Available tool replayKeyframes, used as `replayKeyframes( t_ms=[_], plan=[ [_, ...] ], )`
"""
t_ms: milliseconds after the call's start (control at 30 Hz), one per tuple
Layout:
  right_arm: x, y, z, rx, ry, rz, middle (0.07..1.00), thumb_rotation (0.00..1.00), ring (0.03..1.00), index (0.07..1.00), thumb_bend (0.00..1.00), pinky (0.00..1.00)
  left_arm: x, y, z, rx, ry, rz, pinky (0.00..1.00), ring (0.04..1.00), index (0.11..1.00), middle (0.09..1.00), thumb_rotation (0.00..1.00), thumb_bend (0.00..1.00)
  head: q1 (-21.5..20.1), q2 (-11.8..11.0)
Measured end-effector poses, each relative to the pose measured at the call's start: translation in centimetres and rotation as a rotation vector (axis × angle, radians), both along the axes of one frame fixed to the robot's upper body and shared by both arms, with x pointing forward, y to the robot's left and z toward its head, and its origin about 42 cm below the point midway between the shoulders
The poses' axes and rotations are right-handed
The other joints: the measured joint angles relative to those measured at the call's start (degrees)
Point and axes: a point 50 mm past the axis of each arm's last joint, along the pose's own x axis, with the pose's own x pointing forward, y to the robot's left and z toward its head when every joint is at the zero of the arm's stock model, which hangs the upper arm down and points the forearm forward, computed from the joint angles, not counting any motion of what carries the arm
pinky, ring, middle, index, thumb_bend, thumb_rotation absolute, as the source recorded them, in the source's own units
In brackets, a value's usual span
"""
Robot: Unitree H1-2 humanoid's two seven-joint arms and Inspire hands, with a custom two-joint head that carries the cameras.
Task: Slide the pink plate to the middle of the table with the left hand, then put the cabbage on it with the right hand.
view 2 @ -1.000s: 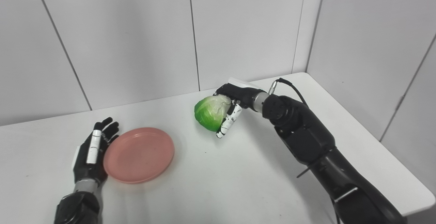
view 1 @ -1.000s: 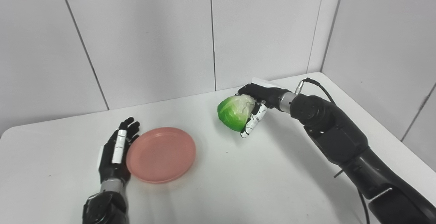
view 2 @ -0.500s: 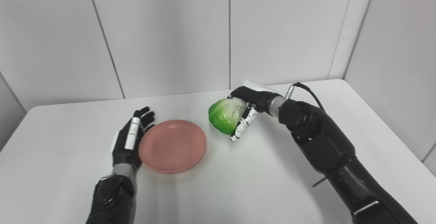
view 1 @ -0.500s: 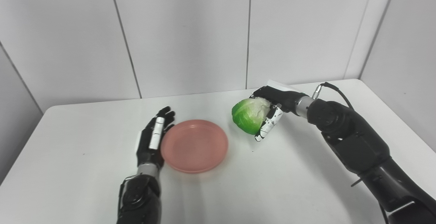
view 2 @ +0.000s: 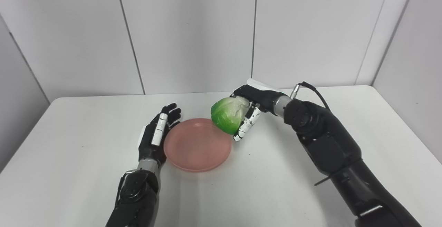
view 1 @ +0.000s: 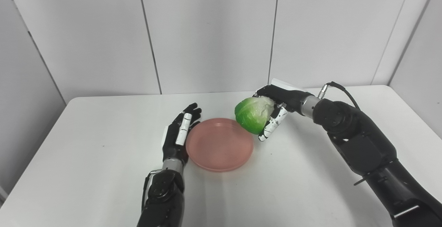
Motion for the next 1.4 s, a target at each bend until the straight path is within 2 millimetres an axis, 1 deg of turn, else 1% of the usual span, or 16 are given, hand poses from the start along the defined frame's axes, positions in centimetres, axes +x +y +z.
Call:
replayKeyframes(
  t_ms=[100,300,367,467,600,700,800,900,967,1167,1267,1400],
  plan=[
    [0.3,0.4,0.2,-0.001,-0.003,0.001,0.567,0.15,0.430,0.610,0.97,0.30,0.0,-0.1,-0.1,0.011,0.000,0.002,0.82,0.837,0.739,0.781,0.77,0.75,0.53,0.00],
    [0.5,0.7,-0.3,-0.001,0.010,0.000,0.565,0.13,0.427,0.606,0.97,0.30,0.0,-0.2,-0.1,0.026,-0.008,0.002,0.81,0.840,0.744,0.790,0.77,0.74,1.50,0.00],
    [0.5,1.0,-0.4,-0.001,0.006,0.012,0.556,0.14,0.419,0.607,0.96,0.29,0.0,-0.3,-0.1,0.024,-0.008,0.003,0.81,0.842,0.744,0.791,0.77,0.74,1.50,0.00],
    [0.6,1.3,-0.7,-0.020,-0.003,0.029,0.562,0.14,0.435,0.610,0.96,0.31,0.0,-0.3,-0.1,0.025,-0.008,0.002,0.81,0.841,0.744,0.794,0.78,0.74,1.76,0.09],
    [0.8,1.8,-0.5,-0.030,-0.012,0.038,0.582,0.14,0.444,0.610,0.95,0.31,0.0,-0.4,-0.2,0.028,-0.005,0.001,0.83,0.843,0.733,0.789,0.77,0.73,1.94,0.00],
    [0.9,2.3,-0.2,-0.026,-0.021,0.046,0.574,0.12,0.442,0.604,0.95,0.31,0.2,-0.5,-0.2,0.026,-0.004,0.000,0.84,0.846,0.732,0.792,0.76,0.75,2.02,0.00],
    [0.9,3.3,-0.1,-0.014,-0.027,0.057,0.563,0.12,0.434,0.601,0.95,0.31,0.2,-0.7,-0.2,0.019,-0.005,0.002,0.86,0.856,0.728,0.797,0.76,0.75,2.29,0.00],
    [0.9,4.0,-0.6,-0.023,-0.023,0.069,0.552,0.13,0.437,0.599,0.95,0.32,0.2,-0.9,-0.1,0.006,-0.005,0.003,0.85,0.856,0.731,0.796,0.76,0.75,2.64,-0.09],
    [0.9,4.2,-1.1,-0.035,-0.012,0.070,0.549,0.14,0.438,0.599,0.96,0.33,0.2,-1.0,-0.1,0.004,-0.005,0.002,0.84,0.854,0.735,0.792,0.76,0.74,2.73,0.00],
    [0.9,4.8,-1.4,-0.052,-0.034,0.082,0.534,0.13,0.421,0.592,0.96,0.31,0.2,-1.0,-0.1,0.003,-0.005,0.005,0.84,0.849,0.733,0.781,0.77,0.76,3.43,0.09],
    [1.0,5.0,-2.0,-0.066,-0.025,0.090,0.538,0.13,0.423,0.589,0.96,0.31,0.2,-1.0,-0.1,0.003,-0.004,0.010,0.83,0.849,0.735,0.783,0.77,0.76,3.69,0.09],
    [0.9,5.7,-2.5,-0.120,-0.057,0.107,0.503,0.12,0.377,0.586,0.97,0.29,0.2,-1.1,-0.1,0.002,-0.004,0.015,0.81,0.837,0.724,0.772,0.77,0.76,4.04,0.00]
  ],
)
